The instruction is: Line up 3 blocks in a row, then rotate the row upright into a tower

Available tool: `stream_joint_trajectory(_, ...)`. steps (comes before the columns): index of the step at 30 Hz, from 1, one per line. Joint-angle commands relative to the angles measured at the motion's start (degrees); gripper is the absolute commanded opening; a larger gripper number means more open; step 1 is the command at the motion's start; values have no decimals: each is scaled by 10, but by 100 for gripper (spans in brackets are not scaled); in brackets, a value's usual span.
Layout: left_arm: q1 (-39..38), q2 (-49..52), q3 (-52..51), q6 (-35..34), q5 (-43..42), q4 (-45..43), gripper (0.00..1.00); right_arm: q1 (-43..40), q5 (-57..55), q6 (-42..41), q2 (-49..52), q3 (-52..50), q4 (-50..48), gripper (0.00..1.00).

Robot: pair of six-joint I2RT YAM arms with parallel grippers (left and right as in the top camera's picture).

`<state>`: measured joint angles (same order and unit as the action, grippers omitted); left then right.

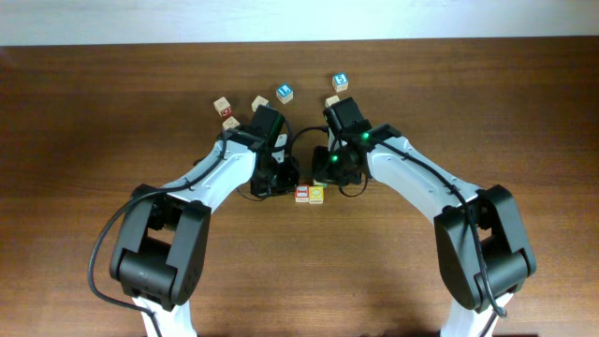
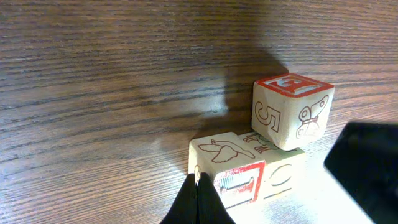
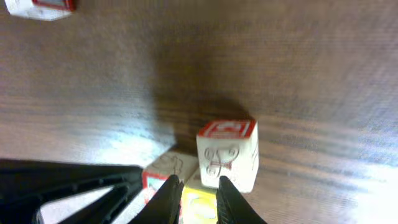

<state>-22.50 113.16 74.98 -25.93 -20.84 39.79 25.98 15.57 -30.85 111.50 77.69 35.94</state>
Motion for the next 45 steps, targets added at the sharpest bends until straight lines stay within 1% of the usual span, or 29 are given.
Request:
stream_joint_trajectory(1,-3,4,-2,8,-8,-1,0,2,-51,20,5,10,-11,23)
stream_joint_trajectory(8,-3,4,-2,8,-8,-1,0,4,-53,21,41,10,-10,23)
stream_joint_trajectory(11,-3,4,-2,8,-8,-1,0,3,-58,31,42,10,-7,22)
stream_joint_trajectory(12,-3,4,-2,8,-8,0,0,2,-64,30,42,10,-1,22)
stream_joint_trajectory(15,-3,4,-2,8,-8,0,0,-9,-129,33,42,10,42,22)
stream_joint_trajectory(18,-3,4,-2,8,-8,-1,0,-28,-146,48,42,10,62,22)
stream_joint_trajectory(21,-3,4,-2,8,-8,0,0,-46,-132,53,42,10,82,23)
stream_joint_trajectory(22,-3,4,-2,8,-8,-1,0,-47,-112,67,42,10,87,23)
stream_joint_trajectory(24,-3,4,-2,8,-8,-1,0,-42,-74,69,42,10,98,22)
stream_joint_trajectory(29,-3,4,-2,8,-8,-1,0,-21,-42,68,42,10,134,22)
stream_joint_trajectory(41,-3,4,-2,8,-8,-1,0,3,-10,44,42,10,107,23)
stream_joint_trajectory(42,-3,4,-2,8,-8,-1,0,3,-10,45,42,10,103,27)
stream_joint_trajectory(43,-3,4,-2,8,-8,-1,0,3,-10,45,42,10,100,34)
stream_joint_trajectory(45,-3,4,-2,8,-8,-1,0,2,-9,45,40,12,100,43)
